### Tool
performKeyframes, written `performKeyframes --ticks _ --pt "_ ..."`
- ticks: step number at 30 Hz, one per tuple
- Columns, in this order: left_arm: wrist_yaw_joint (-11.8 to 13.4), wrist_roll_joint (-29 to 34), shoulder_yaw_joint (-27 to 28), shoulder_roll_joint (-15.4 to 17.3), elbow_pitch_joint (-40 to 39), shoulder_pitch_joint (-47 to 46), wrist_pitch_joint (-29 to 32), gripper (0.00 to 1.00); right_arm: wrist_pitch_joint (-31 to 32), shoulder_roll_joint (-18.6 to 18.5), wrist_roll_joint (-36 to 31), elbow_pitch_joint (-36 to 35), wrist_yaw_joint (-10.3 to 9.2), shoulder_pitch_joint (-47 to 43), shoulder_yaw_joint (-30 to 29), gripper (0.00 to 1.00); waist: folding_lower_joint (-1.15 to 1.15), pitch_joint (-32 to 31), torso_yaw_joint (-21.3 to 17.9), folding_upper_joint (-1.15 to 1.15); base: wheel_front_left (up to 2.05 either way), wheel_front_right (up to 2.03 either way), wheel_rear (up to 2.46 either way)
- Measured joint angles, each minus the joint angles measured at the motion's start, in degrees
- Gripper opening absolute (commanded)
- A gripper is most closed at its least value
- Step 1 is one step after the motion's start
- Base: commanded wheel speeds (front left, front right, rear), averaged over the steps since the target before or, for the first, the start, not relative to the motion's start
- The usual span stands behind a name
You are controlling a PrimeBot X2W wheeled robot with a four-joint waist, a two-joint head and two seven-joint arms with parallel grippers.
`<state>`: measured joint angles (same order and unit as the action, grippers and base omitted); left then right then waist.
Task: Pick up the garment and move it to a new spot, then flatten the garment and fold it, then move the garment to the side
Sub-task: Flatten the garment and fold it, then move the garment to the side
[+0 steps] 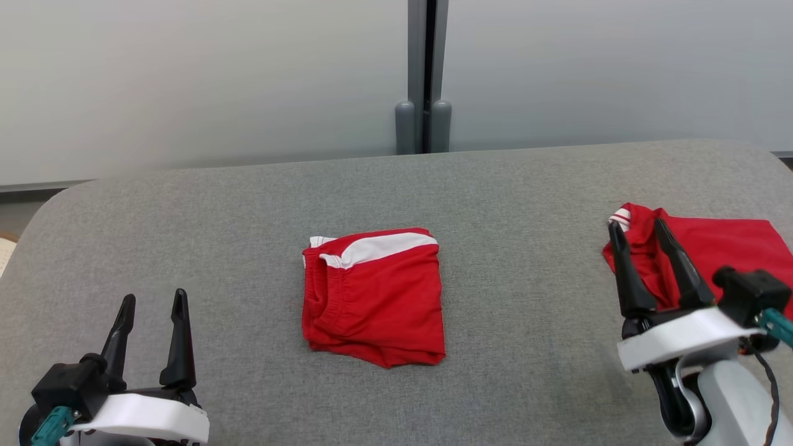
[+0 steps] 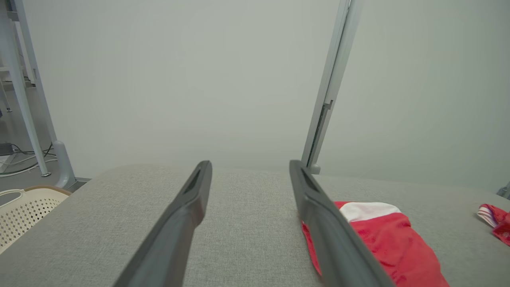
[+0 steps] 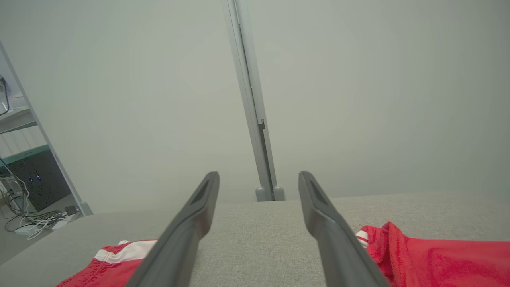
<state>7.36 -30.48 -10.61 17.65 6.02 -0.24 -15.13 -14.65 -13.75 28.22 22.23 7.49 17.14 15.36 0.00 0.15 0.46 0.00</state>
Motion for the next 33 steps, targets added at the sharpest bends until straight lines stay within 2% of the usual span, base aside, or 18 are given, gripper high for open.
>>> performKeyframes --ticks 10,18,26,33 --pt "-1.00 1.93 1.31 -1.45 0.05 1.11 0.00 1.00 1.11 5.69 -8.23 -0.98 0.00 -5.34 -6.89 1.00 0.00 -0.49 -0.44 0.00 0.00 0.00 0.00" --pt "-1.32 2.78 1.22 -2.18 -0.01 1.12 0.00 1.00 3.26 6.80 -9.76 -1.82 0.00 -5.50 -7.97 1.00 0.00 0.12 0.18 0.00 0.00 0.00 0.00" --pt "-1.83 3.27 -0.07 -2.89 0.01 0.60 0.01 1.00 11.52 8.25 -8.57 1.41 0.00 -1.14 -5.99 1.00 0.00 1.37 2.18 0.00 0.00 0.00 0.00" --pt "-2.21 3.49 -1.37 -3.63 0.51 -0.77 0.33 1.00 21.47 9.47 -6.93 10.65 0.00 5.87 -5.46 1.00 0.00 2.55 6.27 0.00 0.00 0.00 0.00"
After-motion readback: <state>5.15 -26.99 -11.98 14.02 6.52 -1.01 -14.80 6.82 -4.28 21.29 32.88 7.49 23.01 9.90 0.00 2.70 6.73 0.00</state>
